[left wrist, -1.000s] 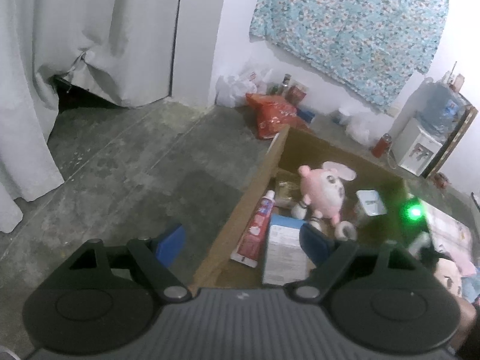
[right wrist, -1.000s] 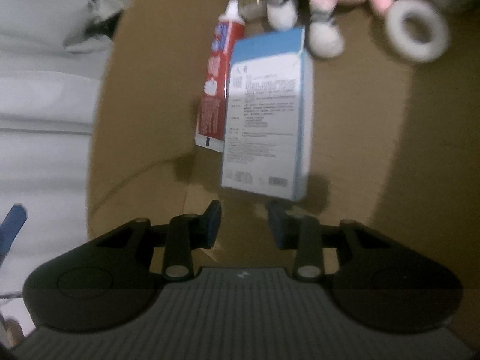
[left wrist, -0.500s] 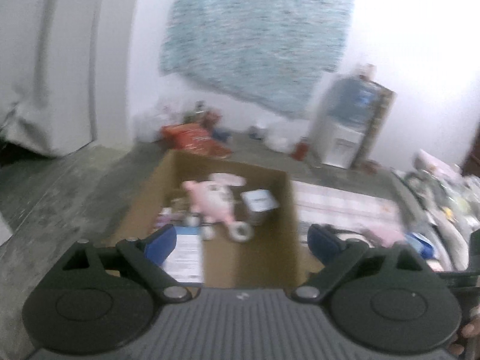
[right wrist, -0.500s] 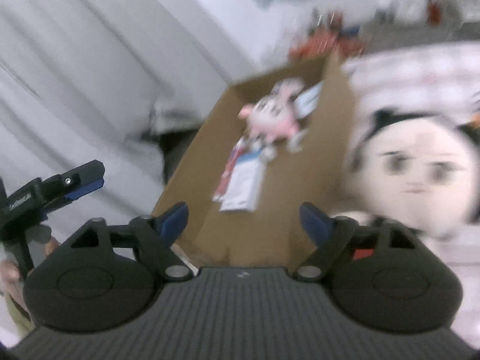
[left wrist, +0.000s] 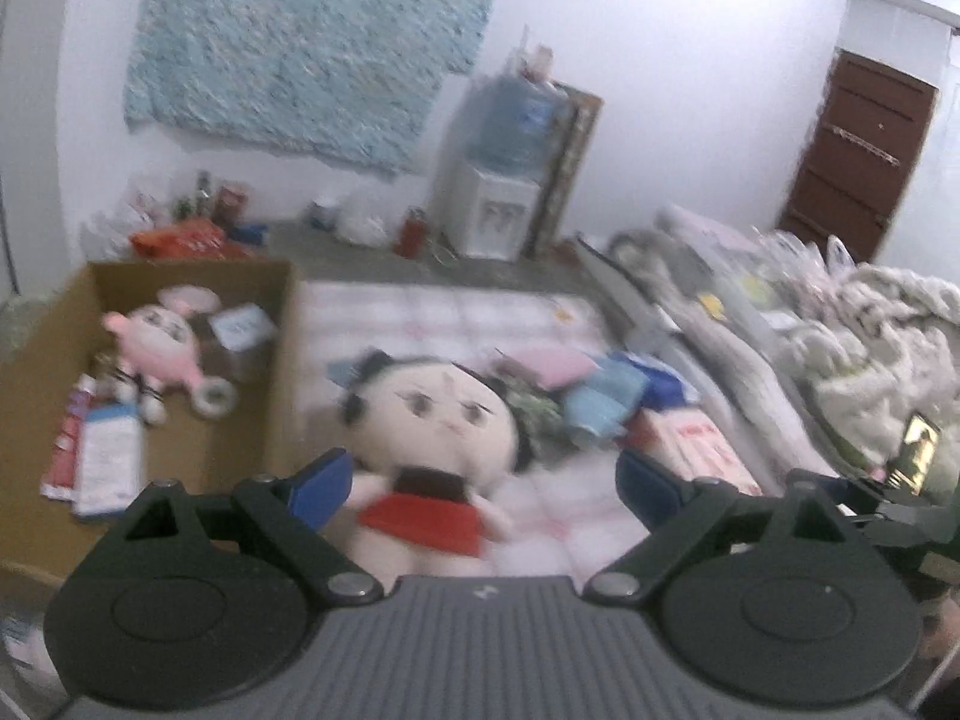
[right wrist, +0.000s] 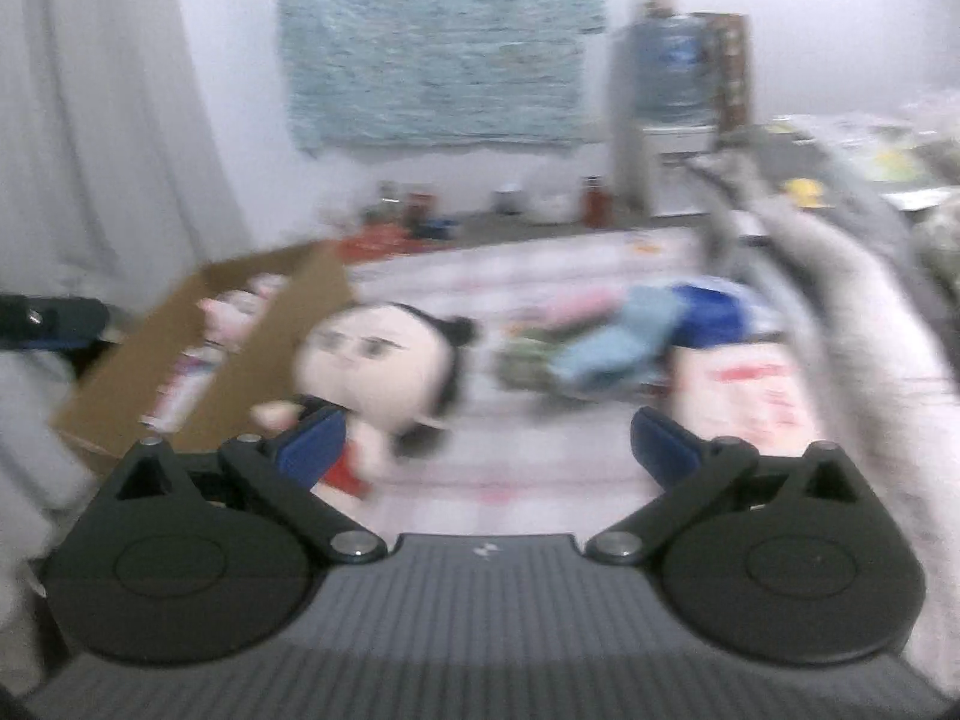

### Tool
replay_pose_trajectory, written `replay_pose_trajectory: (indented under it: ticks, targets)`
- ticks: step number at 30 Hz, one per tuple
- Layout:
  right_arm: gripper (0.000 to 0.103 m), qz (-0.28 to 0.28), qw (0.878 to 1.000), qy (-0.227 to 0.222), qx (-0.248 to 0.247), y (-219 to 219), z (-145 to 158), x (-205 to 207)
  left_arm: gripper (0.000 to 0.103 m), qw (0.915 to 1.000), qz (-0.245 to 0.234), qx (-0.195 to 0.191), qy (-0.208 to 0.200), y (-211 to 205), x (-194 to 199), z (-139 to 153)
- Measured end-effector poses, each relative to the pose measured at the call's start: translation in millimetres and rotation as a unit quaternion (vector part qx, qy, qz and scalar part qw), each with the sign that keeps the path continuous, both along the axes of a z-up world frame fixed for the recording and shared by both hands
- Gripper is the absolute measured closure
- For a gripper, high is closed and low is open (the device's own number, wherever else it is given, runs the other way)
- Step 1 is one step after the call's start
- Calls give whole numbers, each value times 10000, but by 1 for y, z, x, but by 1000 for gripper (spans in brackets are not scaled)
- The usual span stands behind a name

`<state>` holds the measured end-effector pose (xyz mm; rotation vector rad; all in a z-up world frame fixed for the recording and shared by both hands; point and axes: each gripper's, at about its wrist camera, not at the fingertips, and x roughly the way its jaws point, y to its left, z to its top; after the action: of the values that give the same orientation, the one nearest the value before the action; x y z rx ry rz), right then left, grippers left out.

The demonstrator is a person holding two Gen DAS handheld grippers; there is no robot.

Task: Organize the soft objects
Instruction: 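Move both tools back over the cream doll and items on the mat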

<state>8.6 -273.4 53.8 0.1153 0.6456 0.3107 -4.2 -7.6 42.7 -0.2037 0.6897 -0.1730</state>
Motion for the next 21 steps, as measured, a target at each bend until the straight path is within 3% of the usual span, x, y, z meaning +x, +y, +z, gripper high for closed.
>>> replay_pose_trajectory:
  ticks: [4, 9, 15, 21]
  targets:
    - [1, -553, 9967, -38, -602, -18, -21, -13, 0, 9991, -168, -375, 134, -23, 10, -11]
    - [1, -639, 9950, -6, -768, -39, -49, -23, 0, 9981, -259, -530, 164, -45, 31, -18]
    - [1, -384, 9981, -422, -230, -66, -46, -17, 0, 9985, -544, 3, 24, -82, 63, -20]
    - [1, -394, 9987, -321, 67, -65, -51, 15, 0, 9945, -782, 700, 34, -120, 111, -31]
